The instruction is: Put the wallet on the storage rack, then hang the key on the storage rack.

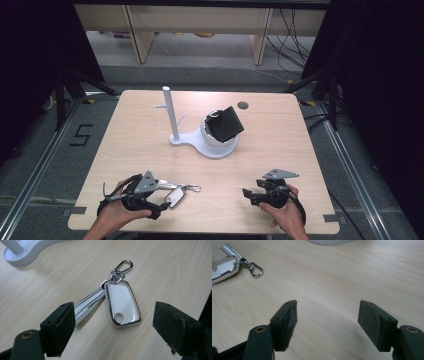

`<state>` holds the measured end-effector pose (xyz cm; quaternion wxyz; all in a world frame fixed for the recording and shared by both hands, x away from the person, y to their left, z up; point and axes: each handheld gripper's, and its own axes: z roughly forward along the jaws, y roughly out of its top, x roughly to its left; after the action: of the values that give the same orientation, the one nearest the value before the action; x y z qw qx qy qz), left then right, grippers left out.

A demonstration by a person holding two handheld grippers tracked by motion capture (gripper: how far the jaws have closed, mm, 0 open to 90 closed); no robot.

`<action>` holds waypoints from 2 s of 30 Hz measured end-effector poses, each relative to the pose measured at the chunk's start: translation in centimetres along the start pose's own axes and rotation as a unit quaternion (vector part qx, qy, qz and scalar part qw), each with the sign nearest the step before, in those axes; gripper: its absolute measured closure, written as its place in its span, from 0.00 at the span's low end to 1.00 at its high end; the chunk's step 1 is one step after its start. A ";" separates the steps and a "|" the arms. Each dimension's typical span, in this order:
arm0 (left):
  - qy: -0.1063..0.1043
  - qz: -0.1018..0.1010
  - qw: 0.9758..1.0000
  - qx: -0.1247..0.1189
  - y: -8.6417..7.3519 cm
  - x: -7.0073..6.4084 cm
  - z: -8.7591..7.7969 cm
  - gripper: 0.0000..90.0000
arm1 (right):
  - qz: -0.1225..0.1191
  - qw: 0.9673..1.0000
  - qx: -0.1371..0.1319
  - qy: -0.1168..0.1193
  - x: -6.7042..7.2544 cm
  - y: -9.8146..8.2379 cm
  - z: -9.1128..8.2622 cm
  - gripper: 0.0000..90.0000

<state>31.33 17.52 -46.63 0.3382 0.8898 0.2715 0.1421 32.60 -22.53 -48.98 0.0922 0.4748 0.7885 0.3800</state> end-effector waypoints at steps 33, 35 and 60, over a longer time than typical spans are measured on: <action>-0.060 0.084 0.985 0.135 7.4 -0.1 7.3 0.33 | -0.019 1.000 0.007 0.011 0.3 -1.5 -0.7 0.37; -0.060 0.086 0.984 0.143 7.5 -0.1 7.4 0.34 | -0.017 1.000 0.008 0.011 0.3 -1.6 -0.7 0.37; -0.077 0.095 0.971 0.208 8.9 -0.2 9.2 0.37 | -0.018 1.000 0.015 0.020 0.4 -1.5 -0.6 0.37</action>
<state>38.63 6.96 -47.33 0.1510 0.9705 0.1826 0.0451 31.10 -22.89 -49.56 0.0761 0.4539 0.8044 0.3758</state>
